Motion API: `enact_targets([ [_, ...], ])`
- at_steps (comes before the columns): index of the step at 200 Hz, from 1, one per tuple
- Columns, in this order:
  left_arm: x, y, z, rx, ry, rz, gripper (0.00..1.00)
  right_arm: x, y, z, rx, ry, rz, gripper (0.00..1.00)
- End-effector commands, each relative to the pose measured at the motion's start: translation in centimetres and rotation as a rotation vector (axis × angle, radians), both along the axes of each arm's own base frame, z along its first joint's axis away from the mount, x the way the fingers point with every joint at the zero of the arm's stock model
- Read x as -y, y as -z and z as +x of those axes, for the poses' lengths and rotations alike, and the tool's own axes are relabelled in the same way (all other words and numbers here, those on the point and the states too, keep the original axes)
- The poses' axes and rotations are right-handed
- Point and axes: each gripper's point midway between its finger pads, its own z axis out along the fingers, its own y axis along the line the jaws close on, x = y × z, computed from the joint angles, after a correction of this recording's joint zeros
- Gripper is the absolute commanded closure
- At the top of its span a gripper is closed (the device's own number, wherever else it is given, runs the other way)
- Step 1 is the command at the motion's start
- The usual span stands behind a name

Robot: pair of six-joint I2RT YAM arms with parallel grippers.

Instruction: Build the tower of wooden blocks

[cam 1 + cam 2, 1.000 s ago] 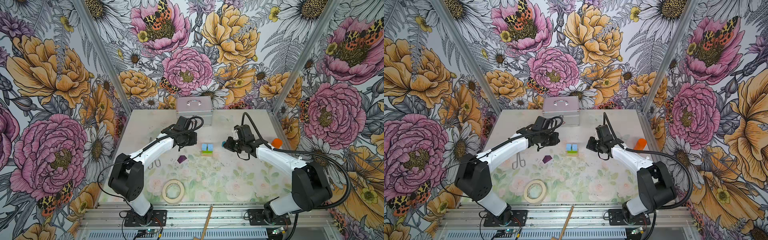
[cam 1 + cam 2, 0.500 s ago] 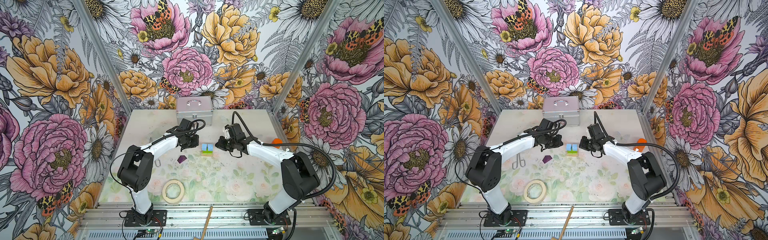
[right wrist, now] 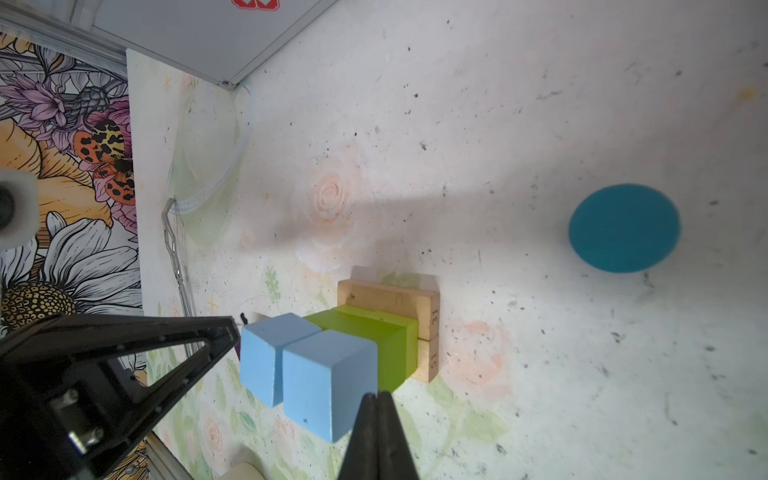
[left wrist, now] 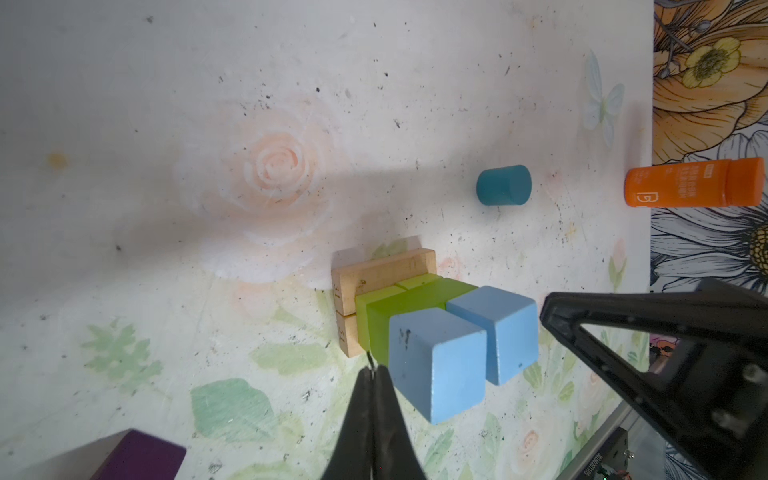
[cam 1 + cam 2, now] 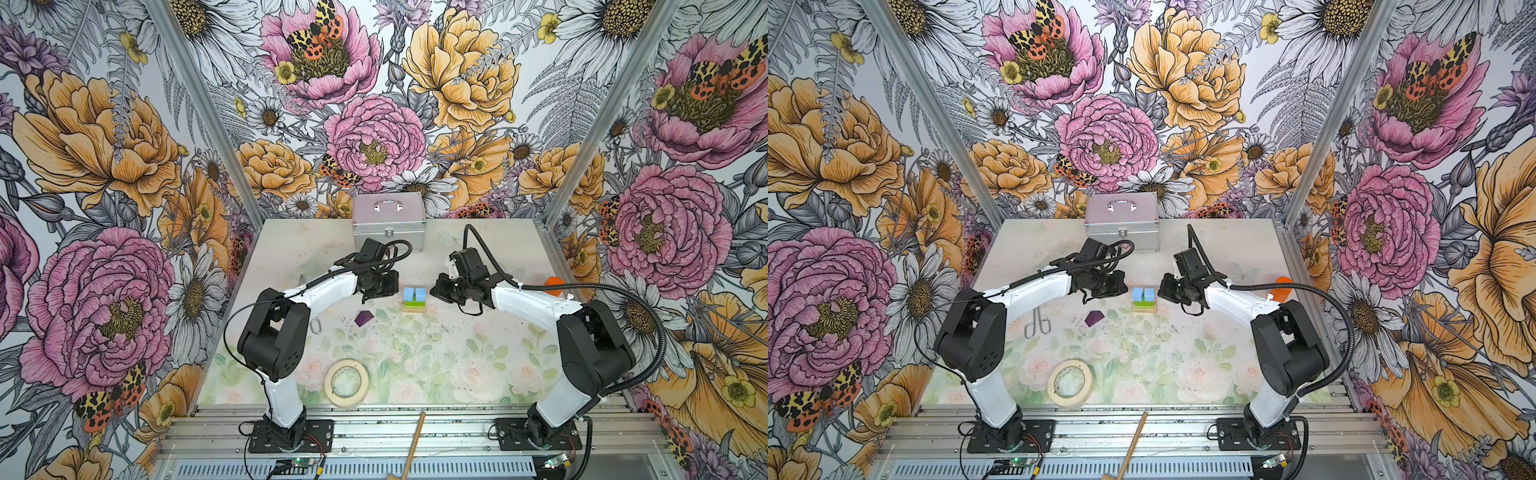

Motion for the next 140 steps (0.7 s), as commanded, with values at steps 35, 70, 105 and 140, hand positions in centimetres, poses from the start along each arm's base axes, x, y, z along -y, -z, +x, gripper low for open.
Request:
enact_targets([
  [35,1.5,1.7,-0.5,-0.043,0.031,-0.013,1.00,-0.9,-0.1,1.1,0.022,-0.002,0.016,1.00],
  [70,1.4,1.4,-0.5,-0.036,0.027,-0.011,1.00,-1.0,-0.1,1.1,0.021,-0.004,0.019,1.00],
  [105,1.0,1.1,-0.3,-0.023,0.012,0.004,1.00,-1.1,0.0,1.1,0.020,-0.004,0.020,1.00],
  [140,0.6,0.2,0.1,0.002,-0.005,0.010,1.00,-1.2,-0.1,1.2,0.024,-0.005,0.022,1.00],
])
